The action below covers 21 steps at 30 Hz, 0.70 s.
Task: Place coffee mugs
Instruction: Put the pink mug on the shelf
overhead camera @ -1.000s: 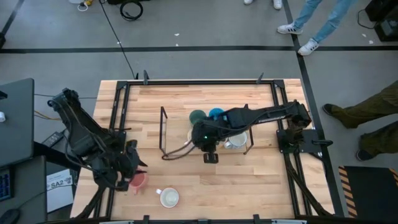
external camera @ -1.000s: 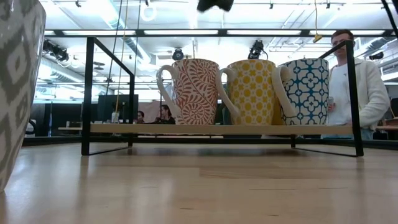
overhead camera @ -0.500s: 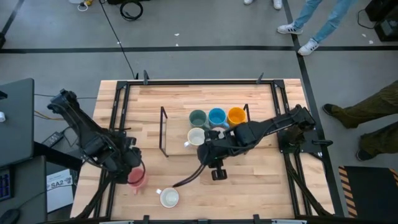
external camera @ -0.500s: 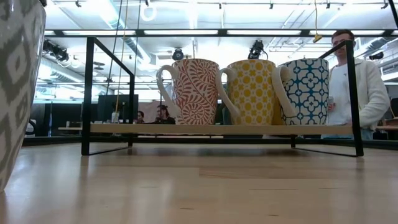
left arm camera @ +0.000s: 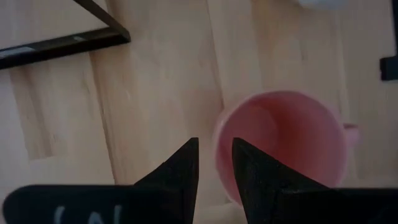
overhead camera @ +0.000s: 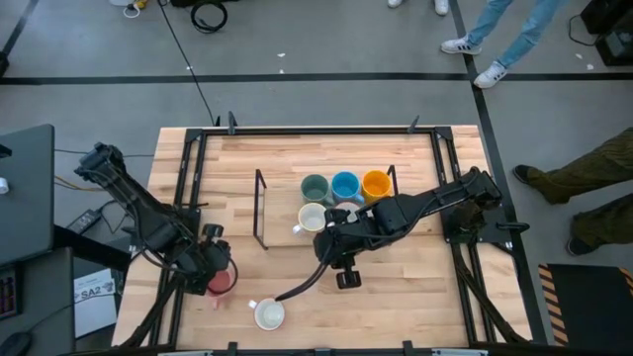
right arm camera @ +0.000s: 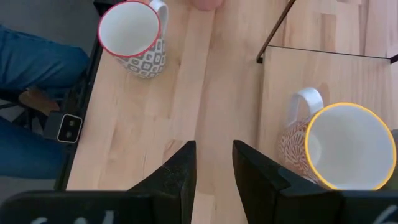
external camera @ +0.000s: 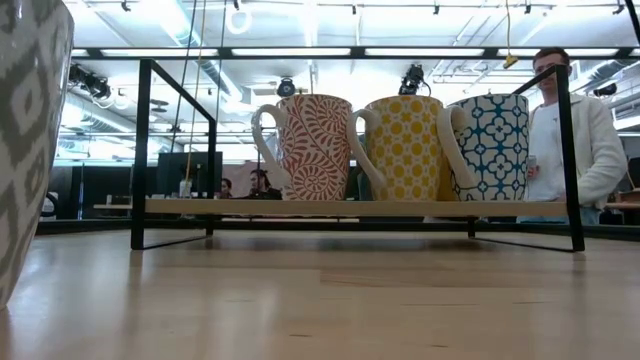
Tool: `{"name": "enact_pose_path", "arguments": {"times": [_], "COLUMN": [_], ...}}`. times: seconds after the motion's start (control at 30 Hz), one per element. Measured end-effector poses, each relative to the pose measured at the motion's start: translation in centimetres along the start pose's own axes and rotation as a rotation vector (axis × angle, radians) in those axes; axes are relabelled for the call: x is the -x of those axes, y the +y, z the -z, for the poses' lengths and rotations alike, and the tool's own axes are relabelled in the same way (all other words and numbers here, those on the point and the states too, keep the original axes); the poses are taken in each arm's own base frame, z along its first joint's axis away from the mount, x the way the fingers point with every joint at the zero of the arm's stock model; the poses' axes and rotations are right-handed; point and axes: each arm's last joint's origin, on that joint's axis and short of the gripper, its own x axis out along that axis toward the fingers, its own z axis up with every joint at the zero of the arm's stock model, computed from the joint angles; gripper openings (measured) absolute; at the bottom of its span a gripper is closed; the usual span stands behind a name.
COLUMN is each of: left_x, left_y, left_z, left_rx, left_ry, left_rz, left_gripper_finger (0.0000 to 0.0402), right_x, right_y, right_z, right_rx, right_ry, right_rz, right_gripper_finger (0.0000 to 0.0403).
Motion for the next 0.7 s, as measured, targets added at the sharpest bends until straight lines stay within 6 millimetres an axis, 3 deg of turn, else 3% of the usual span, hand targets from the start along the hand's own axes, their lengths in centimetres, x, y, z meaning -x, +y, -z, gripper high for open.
{"name": "enact_pose_path", "arguments": {"times": [0.7], "left_x": [-4.0], "left_y": [0.2], "left_z": [1.7], "left_rx": [0.039], "left_ry": [0.003], "left_rz": [0.044], "left_gripper_finger": [0.0102], "right_x": [0.0], "right_y": [0.0], "right_z": [0.0], "right_rx": [0.0], "right_ry": [0.0], "right_rz": [0.0], "right_gripper_finger": [0.011]}}
